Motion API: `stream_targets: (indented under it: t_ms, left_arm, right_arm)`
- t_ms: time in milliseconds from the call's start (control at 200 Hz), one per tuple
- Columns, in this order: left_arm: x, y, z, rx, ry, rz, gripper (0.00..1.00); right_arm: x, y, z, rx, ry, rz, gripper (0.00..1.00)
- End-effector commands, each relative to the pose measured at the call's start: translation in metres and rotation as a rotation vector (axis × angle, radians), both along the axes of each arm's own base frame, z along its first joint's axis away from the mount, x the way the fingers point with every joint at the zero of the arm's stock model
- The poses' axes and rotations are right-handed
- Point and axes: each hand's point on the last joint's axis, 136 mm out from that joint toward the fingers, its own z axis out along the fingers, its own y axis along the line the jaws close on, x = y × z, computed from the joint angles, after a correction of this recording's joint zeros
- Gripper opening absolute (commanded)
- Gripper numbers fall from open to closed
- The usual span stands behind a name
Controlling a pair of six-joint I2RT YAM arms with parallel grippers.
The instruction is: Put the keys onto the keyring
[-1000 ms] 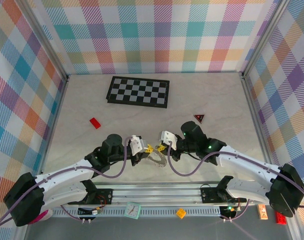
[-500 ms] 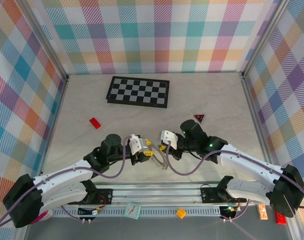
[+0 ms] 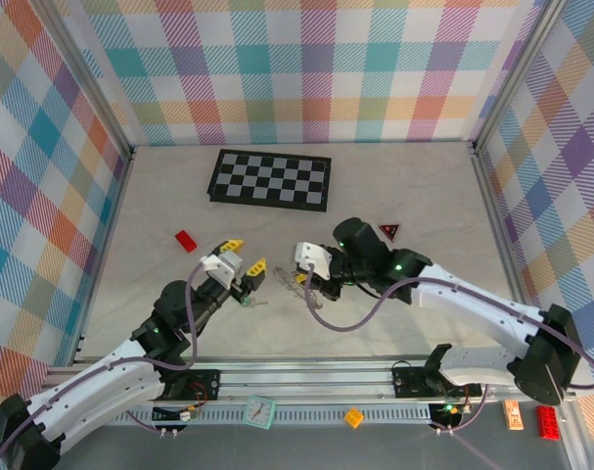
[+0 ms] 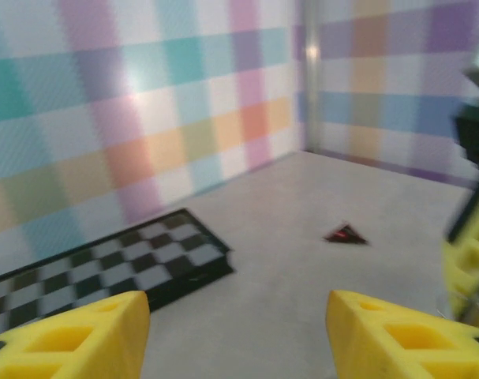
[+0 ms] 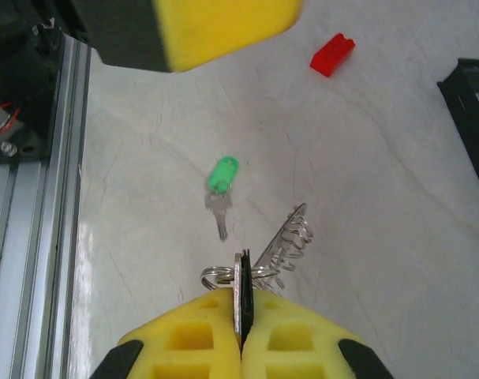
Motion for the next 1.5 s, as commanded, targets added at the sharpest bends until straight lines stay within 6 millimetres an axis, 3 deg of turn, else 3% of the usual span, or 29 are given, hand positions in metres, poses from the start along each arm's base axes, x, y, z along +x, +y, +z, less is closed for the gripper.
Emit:
stream_targets:
  t_ms: [0, 95, 200, 320, 560, 700, 940, 1085, 1240, 1345, 1495]
  left_arm:
    - [0.019, 0.042, 0.006, -0.083, 0.031, 0.232, 0.63]
    - [0.025, 0.058, 0.008, -0.127, 0.057, 0.304, 0.65]
    - [0.029, 0.066, 0.005, -0.143, 0.095, 0.341, 0.66]
    - [0.031, 0.072, -0.002, -0.158, 0.126, 0.362, 0.66]
    - [0.035, 0.074, -0.017, -0.163, 0.172, 0.375, 0.67]
    - [0.037, 0.073, -0.022, -0.160, 0.194, 0.374, 0.67]
    - [0.039, 0.070, -0.030, -0.161, 0.230, 0.366, 0.68]
    - [0.041, 0.065, -0.036, -0.137, 0.264, 0.349, 0.68]
    - [0.043, 0.058, -0.042, -0.124, 0.304, 0.327, 0.69]
    - [0.044, 0.054, -0.049, -0.128, 0.338, 0.317, 0.69]
    - [0.047, 0.046, -0.065, -0.129, 0.407, 0.299, 0.69]
  right_arm:
    - [0.022, 0.030, 0.028, 0.114, -0.037, -0.032, 0.00]
    - [0.044, 0.038, 0.009, 0.071, -0.008, -0.079, 0.00]
    - [0.067, 0.026, -0.027, -0.016, 0.050, -0.135, 0.00]
    - [0.084, -0.005, -0.066, -0.167, 0.064, -0.183, 0.00]
    - [0.092, -0.072, -0.132, -0.568, 0.009, -0.244, 0.00]
    - [0.093, -0.103, -0.155, -0.728, -0.014, -0.249, 0.00]
    - [0.098, -0.139, -0.179, -0.905, -0.040, -0.253, 0.01]
    - [0.113, -0.153, -0.180, -0.960, -0.083, -0.317, 0.29]
    - [0.123, -0.151, -0.157, -0.866, -0.088, -0.416, 0.37]
    - [0.120, -0.135, -0.125, -0.654, -0.031, -0.519, 0.39]
    - [0.085, -0.099, -0.085, -0.226, 0.215, -0.595, 0.41]
